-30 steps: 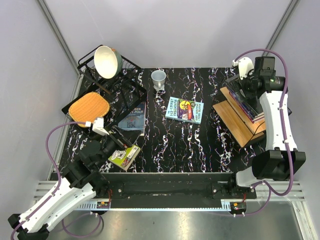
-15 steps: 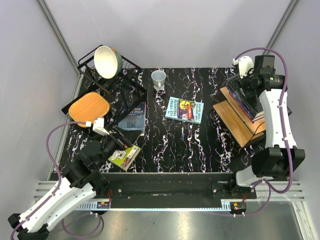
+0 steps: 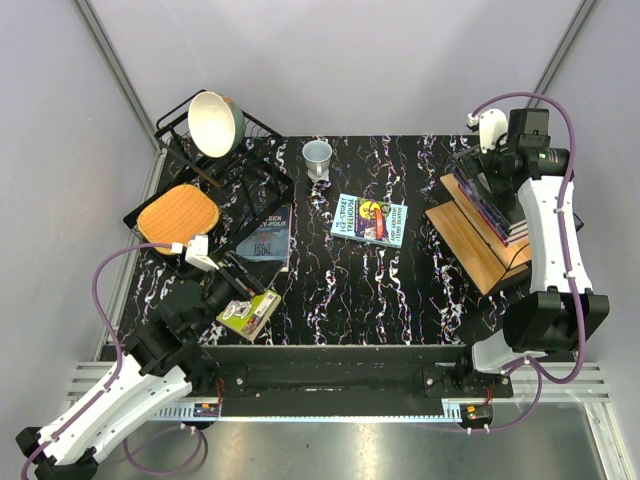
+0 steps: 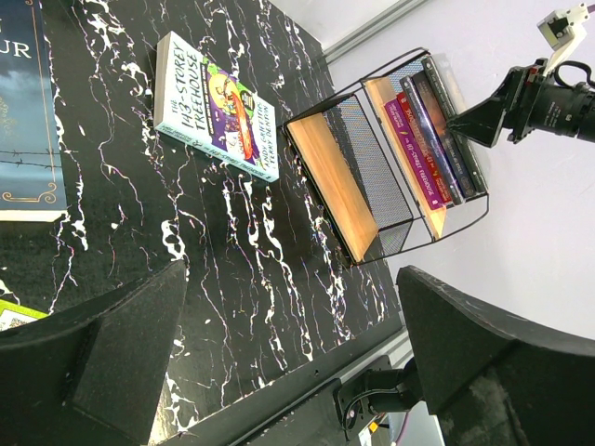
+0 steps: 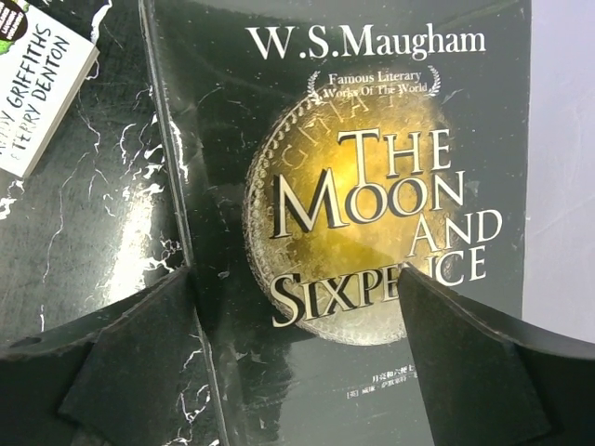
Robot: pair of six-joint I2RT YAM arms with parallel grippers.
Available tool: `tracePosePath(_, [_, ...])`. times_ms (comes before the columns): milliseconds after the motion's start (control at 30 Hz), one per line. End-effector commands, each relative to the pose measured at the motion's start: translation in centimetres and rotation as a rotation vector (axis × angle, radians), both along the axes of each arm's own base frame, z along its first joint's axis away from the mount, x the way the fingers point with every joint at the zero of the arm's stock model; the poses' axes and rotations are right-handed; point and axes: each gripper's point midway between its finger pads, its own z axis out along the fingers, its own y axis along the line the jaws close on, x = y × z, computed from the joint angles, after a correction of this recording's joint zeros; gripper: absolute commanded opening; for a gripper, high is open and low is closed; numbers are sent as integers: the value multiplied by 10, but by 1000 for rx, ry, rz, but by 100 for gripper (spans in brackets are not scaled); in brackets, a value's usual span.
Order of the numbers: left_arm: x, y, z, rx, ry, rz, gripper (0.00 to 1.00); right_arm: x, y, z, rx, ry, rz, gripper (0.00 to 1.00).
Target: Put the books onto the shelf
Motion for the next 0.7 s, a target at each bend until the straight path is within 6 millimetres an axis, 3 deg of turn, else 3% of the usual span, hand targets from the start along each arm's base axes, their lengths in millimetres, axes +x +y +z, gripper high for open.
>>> tracePosePath(0, [0, -2, 11, -30, -32, -12, 99, 7, -4, 31, 9, -90, -19, 96])
tracePosePath(200, [1, -5, 11, -16, -31, -24, 99, -5, 17, 66, 88, -141, 53, 100])
tracePosePath(233, [1, -6, 11, -9, -33, -27, 99, -7, 23, 79, 106, -169, 81, 100])
tracePosePath(367, [1, -11, 7, 57, -45, -65, 99, -25, 55, 94, 199, -175, 224, 100])
tracePosePath(500, [3, -18, 0, 164, -22, -112, 99, -45, 109, 81, 327, -112, 441, 100])
tracePosePath(533, [5, -20, -8, 202, 1, -119, 99, -54, 140, 63, 347, -51, 537, 100])
tracePosePath(600, [5, -20, -17, 261, 20, -136, 99, -55, 165, 47, 336, -23, 604, 100])
tracePosePath(633, [7, -22, -22, 287, 37, -142, 99, -54, 176, 24, 341, 28, 614, 100])
tracePosePath(667, [8, -22, -26, 309, 43, -149, 99, -56, 196, 14, 365, 55, 633, 100])
